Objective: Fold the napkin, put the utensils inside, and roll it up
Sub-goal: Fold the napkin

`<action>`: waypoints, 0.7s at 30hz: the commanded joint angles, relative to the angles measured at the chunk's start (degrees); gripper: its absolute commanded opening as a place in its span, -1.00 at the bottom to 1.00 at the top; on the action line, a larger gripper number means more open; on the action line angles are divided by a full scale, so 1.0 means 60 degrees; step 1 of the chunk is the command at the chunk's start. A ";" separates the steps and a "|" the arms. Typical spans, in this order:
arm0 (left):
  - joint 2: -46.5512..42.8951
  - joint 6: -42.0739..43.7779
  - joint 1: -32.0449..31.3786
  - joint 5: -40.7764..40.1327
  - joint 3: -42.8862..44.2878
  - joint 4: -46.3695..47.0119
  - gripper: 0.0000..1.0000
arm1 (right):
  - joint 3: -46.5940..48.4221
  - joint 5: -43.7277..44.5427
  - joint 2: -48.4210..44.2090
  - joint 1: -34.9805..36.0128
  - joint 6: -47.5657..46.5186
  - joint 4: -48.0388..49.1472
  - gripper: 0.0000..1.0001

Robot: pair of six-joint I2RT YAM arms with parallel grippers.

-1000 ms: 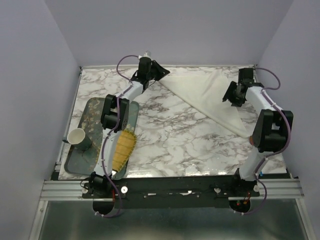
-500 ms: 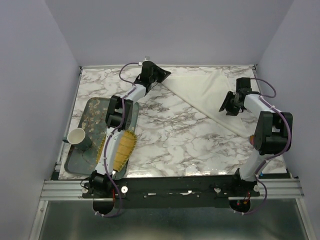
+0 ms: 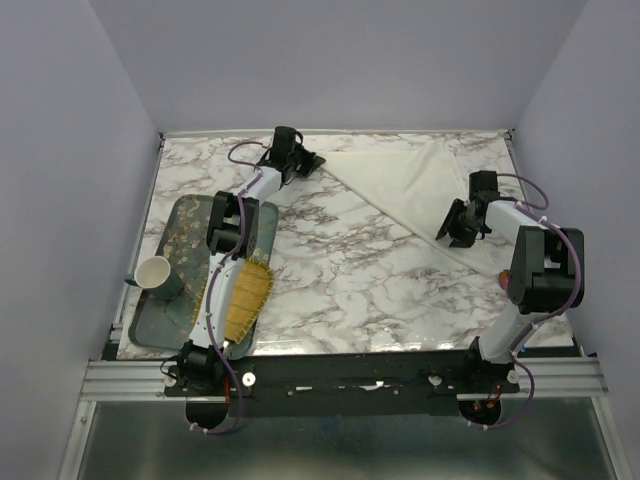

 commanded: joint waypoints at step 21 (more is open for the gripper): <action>-0.3666 0.3892 0.0560 -0.0041 -0.1912 -0.3571 -0.77 | -0.0462 0.0684 -0.2469 0.0588 0.0752 -0.0403 0.27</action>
